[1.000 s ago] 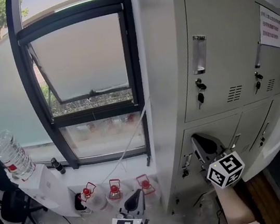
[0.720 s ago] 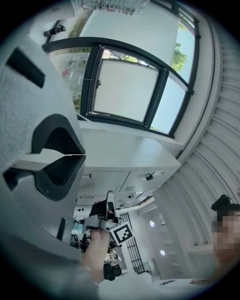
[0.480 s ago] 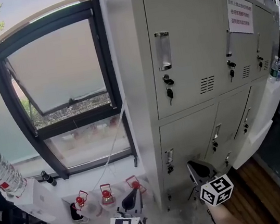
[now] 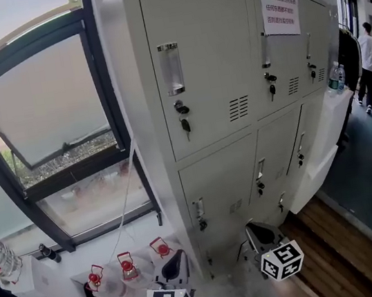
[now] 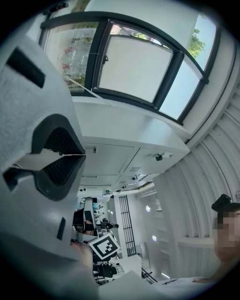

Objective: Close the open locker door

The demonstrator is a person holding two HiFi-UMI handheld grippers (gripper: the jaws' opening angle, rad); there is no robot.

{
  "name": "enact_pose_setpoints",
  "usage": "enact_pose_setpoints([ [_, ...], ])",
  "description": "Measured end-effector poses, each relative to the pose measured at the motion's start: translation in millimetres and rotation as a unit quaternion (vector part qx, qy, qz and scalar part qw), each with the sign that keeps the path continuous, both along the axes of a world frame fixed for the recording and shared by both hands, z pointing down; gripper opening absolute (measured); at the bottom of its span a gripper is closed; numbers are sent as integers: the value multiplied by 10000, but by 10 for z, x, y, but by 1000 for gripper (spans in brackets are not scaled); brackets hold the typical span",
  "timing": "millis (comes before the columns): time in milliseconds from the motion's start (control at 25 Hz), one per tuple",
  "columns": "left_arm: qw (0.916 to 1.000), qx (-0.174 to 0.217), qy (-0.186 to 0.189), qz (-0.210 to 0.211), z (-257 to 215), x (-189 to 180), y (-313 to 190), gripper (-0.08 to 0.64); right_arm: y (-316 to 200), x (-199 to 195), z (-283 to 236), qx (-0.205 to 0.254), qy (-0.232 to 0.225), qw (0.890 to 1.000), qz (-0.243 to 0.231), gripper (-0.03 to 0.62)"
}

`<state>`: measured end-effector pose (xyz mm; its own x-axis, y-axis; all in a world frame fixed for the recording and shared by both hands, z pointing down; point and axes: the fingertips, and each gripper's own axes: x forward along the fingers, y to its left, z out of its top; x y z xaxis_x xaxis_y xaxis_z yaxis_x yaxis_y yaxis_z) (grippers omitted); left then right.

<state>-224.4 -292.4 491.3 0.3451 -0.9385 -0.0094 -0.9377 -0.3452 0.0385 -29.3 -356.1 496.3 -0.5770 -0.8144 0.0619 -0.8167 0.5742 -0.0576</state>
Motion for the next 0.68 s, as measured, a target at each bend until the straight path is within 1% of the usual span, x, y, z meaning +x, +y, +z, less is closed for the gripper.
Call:
enact_pose_setpoints([
  [120, 9999, -39, 38, 97, 23, 107, -11, 12, 59, 47, -15, 114, 191, 9997, 96, 15],
  [320, 9997, -104, 59, 221, 77, 234, -6, 14, 89, 85, -8, 97, 81, 9999, 118, 15],
  [680, 9997, -83, 70, 201, 60, 251, -3, 14, 118, 31, -14, 126, 145, 9998, 69, 17],
])
